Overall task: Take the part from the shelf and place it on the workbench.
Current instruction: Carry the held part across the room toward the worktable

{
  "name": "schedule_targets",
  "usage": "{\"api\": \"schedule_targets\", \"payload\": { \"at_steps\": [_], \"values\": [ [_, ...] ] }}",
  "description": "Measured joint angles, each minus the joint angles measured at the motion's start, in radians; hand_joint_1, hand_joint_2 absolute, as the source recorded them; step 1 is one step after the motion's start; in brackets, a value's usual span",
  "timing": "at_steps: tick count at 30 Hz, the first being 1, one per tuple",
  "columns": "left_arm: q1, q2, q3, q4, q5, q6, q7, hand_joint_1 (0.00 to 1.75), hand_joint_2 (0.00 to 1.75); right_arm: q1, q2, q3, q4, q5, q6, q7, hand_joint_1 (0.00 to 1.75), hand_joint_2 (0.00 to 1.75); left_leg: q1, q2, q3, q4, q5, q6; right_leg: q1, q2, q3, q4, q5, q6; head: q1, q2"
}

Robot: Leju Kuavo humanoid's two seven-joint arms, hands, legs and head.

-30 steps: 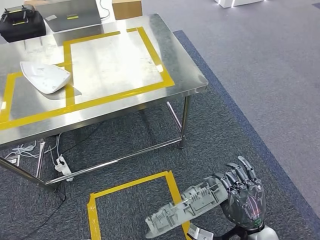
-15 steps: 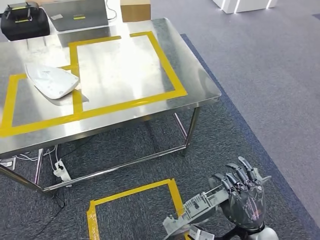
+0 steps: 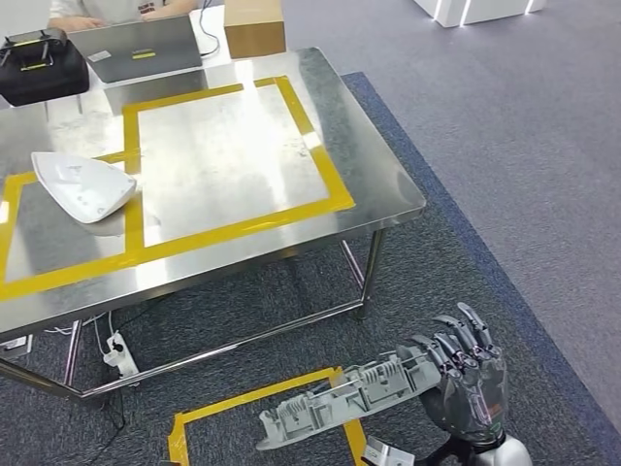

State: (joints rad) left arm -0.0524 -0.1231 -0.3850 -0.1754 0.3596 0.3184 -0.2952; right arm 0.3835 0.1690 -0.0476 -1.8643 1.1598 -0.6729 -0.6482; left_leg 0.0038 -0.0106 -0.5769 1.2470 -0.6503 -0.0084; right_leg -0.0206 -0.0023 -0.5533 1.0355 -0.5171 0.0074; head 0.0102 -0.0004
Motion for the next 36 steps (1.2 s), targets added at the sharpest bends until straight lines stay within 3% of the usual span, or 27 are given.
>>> {"api": "schedule_targets", "payload": {
  "at_steps": [2,3,5,6,7,9,11,13,16,17,18,21,23,26,30,33,36],
  "values": [
    [0.003,0.001,0.0,0.0,0.002,0.0,0.0,0.0,1.75,0.0,0.0,0.008,0.001,-0.02,0.0,-0.002,1.75,1.75,0.003,0.0,-0.054,0.039,-0.022,-0.005,0.0,0.002,0.018,0.0,-0.017,0.001,0.0,0.0],
    [0.005,0.001,0.0,0.0,0.004,0.001,0.0,0.0,1.75,0.0,0.0,0.012,0.001,-0.027,0.0,-0.002,1.75,1.75,0.004,0.0,-0.061,0.016,-0.003,-0.004,0.0,0.003,0.03,0.0,-0.026,0.003,0.0,0.0],
    [0.008,0.002,0.0,0.0,0.006,0.002,0.0,0.0,1.75,-0.001,-0.001,0.019,0.002,-0.037,0.0,-0.001,1.75,1.75,0.003,0.002,-0.048,-0.087,0.091,0.002,-0.001,0.004,0.053,-0.001,-0.045,0.009,0.0,0.0],
    [0.008,0.003,0.0,0.001,0.006,0.002,0.0,0.0,1.75,-0.003,-0.002,0.023,0.004,-0.039,0.0,0.0,1.75,1.75,0.0,0.004,-0.044,-0.127,0.112,0.006,0.0,0.005,0.065,-0.002,-0.054,0.013,0.0,0.0],
    [0.009,0.003,0.0,0.001,0.006,0.002,0.0,0.0,1.75,-0.005,-0.002,0.027,0.005,-0.04,0.0,0.001,1.75,1.75,-0.003,0.005,-0.04,-0.152,0.123,0.012,0.001,0.005,0.07,-0.003,-0.063,0.019,0.0,0.0],
    [0.01,0.003,0.0,0.001,0.006,0.001,0.0,0.0,1.75,-0.011,-0.004,0.034,0.008,-0.041,0.0,0.004,1.75,1.75,-0.008,0.004,-0.037,-0.165,0.109,0.028,0.003,0.007,0.086,0.005,-0.065,0.034,0.001,0.0],
    [0.01,0.002,0.0,0.001,0.007,0.001,-0.001,0.0,1.75,-0.014,-0.006,0.038,0.009,-0.043,0.0,0.005,1.75,1.75,-0.005,0.002,-0.011,-0.18,0.135,0.044,0.004,0.007,0.095,0.025,-0.066,0.047,0.004,0.0],
    [0.006,0.001,0.0,0.001,0.007,0.001,-0.002,0.0,1.75,-0.021,-0.01,0.042,0.01,-0.051,0.0,0.007,1.75,1.75,-0.001,0.004,0.013,-0.187,0.142,0.054,0.003,0.006,0.064,0.087,-0.092,0.052,0.009,0.0],
    [0.002,0.0,0.0,0.001,0.007,-0.001,-0.001,0.0,1.75,-0.032,-0.018,0.049,0.01,-0.072,0.0,0.011,1.75,1.75,-0.003,0.004,0.02,-0.188,0.132,0.059,0.003,0.006,-0.05,0.23,-0.165,0.056,0.017,0.0],
    [0.003,0.0,0.0,0.001,0.007,-0.004,-0.001,0.0,1.75,-0.036,-0.023,0.051,0.01,-0.077,0.0,0.013,1.75,1.75,-0.003,0.004,0.023,-0.188,0.126,0.06,0.003,0.006,-0.077,0.244,-0.173,0.059,0.019,0.0],
    [0.004,0.0,-0.001,0.001,0.006,-0.006,0.0,0.0,1.75,-0.043,-0.03,0.052,0.009,-0.082,0.0,0.018,1.75,1.75,-0.003,0.003,0.029,-0.188,0.12,0.059,0.003,0.005,-0.091,0.228,-0.158,0.06,0.019,0.0],
    [0.003,-0.001,-0.006,0.002,-0.002,-0.016,0.006,0.0,1.75,-0.093,-0.092,0.059,0.004,-0.119,0.004,0.079,1.75,1.75,-0.004,0.001,0.051,-0.189,0.099,0.052,0.005,0.005,-0.077,0.078,-0.025,0.055,0.018,0.0],
    [-0.001,0.0,-0.014,0.002,-0.003,-0.023,0.009,0.0,1.75,-0.164,-0.177,0.072,0.002,-0.176,0.039,0.168,1.75,1.75,-0.006,0.003,0.054,-0.189,0.093,0.043,0.008,0.004,-0.071,0.032,0.017,0.042,0.015,0.0],
    [-0.007,0.003,-0.029,0.002,-0.006,-0.031,0.01,0.0,1.75,-0.313,-0.33,0.091,0.009,-0.266,0.154,0.282,1.75,1.75,-0.01,0.007,0.052,-0.19,0.097,0.041,0.007,0.005,-0.072,0.021,0.042,0.037,0.015,0.0],
    [-0.016,0.006,-0.046,0.002,-0.013,-0.043,0.009,0.0,1.75,-0.561,-0.505,0.121,0.066,-0.346,0.302,0.345,1.75,1.75,-0.014,0.007,0.058,-0.208,0.099,0.046,0.003,0.007,-0.07,0.018,0.042,0.036,0.013,0.0],
    [-0.02,0.007,-0.061,0.002,-0.013,-0.049,0.009,0.0,1.75,-0.853,-0.602,0.17,0.187,-0.397,0.461,0.372,1.75,1.75,-0.018,0.01,0.059,-0.217,0.102,0.046,-0.001,0.011,-0.073,0.017,0.044,0.031,0.01,0.0],
    [-0.026,0.008,-0.077,0.002,-0.015,-0.056,0.01,0.0,1.75,-1.149,-0.661,0.22,0.31,-0.433,0.575,0.405,1.75,1.75,-0.02,0.008,0.057,-0.221,0.109,0.041,-0.002,0.006,-0.074,0.016,0.046,0.029,0.002,0.0]
  ]
}}
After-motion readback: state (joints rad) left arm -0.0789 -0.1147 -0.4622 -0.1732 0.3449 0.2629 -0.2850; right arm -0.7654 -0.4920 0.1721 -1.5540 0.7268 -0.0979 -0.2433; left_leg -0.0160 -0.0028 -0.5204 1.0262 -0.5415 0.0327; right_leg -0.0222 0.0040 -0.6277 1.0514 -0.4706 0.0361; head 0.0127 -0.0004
